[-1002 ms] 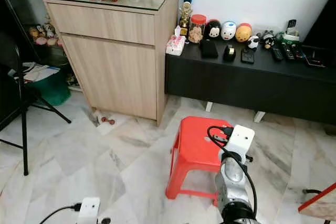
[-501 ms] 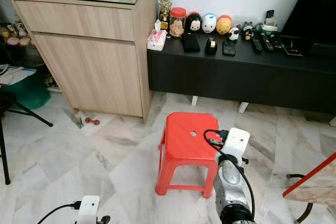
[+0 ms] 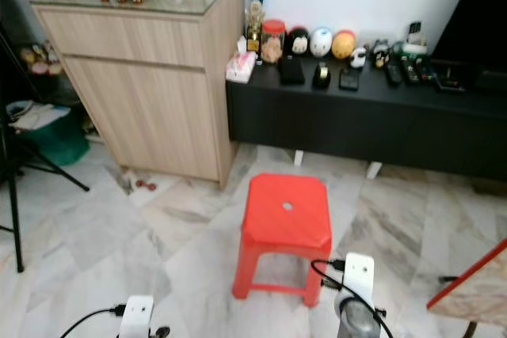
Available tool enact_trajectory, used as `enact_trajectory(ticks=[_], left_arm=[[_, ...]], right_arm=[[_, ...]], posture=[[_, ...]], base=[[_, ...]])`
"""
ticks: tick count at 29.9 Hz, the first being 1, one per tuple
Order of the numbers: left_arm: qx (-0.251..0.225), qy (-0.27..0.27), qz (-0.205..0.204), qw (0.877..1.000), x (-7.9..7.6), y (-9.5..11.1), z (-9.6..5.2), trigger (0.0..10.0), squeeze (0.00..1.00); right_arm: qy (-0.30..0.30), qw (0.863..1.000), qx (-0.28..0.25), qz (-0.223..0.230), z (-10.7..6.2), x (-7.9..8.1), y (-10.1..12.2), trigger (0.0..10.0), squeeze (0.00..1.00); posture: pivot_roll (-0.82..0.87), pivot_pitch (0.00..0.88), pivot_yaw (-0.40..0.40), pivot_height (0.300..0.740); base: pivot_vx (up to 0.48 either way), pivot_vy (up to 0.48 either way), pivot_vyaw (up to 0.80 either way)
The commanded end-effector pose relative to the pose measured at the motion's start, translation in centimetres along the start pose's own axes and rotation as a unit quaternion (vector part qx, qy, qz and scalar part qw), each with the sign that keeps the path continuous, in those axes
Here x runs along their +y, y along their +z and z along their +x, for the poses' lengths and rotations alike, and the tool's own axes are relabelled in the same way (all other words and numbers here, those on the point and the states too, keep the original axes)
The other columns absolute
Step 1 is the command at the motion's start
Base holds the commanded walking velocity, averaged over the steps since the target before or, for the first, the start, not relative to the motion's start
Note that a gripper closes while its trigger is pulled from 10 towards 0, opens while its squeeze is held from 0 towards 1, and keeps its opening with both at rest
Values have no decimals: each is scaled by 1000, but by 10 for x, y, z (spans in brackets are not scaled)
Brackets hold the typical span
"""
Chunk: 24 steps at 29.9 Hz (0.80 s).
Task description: Hang keys on a hook
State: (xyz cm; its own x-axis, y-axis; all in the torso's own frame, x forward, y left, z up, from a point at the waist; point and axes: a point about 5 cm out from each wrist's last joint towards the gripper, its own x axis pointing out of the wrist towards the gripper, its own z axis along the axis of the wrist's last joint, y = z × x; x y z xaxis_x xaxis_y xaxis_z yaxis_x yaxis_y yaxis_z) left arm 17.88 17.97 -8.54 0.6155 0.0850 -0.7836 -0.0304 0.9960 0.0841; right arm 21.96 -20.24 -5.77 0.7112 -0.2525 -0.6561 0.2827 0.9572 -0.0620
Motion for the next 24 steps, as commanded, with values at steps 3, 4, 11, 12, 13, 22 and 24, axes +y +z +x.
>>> enact_trajectory(ticks=[3, 4, 11, 12, 13, 22, 24], left_arm=[[8, 0, 4, 1000, 2, -4, -1, 10000, 0], [8, 1, 4, 1000, 2, -4, -1, 10000, 0], [8, 0, 7, 1000, 2, -4, -1, 10000, 0], [8, 0, 7, 1000, 2, -4, -1, 10000, 0], [8, -1, 8, 1000, 2, -4, -1, 10000, 0], [7, 0, 6, 1000, 1, -4, -1, 10000, 0], [7, -1, 6, 1000, 1, -4, -1, 10000, 0]], right_arm=[[1, 1000, 24, 2, -4, -3, -14, 10000, 0], [4, 1000, 27, -2, -5, -3, -19, 10000, 0], [-3, 999, 47, 10, -10, -5, -32, 10000, 0], [-3, 999, 47, 10, -10, -5, -32, 10000, 0], [-3, 999, 47, 7, -10, -5, -33, 10000, 0], [-17, 999, 32, 14, -8, -9, -27, 10000, 0], [-19, 999, 28, 16, -7, -10, -25, 10000, 0]], posture=[[26, 0, -39, 740], [26, 0, -38, 740], [28, 0, -37, 740], [28, 0, -37, 740], [29, 0, -38, 740], [25, 0, -41, 740], [25, 0, -42, 740]], base=[[0, -259, 0], [0, -255, 0], [0, -257, 0], [0, -259, 0], [0, -259, 0], [0, -265, 0], [0, -266, 0]])
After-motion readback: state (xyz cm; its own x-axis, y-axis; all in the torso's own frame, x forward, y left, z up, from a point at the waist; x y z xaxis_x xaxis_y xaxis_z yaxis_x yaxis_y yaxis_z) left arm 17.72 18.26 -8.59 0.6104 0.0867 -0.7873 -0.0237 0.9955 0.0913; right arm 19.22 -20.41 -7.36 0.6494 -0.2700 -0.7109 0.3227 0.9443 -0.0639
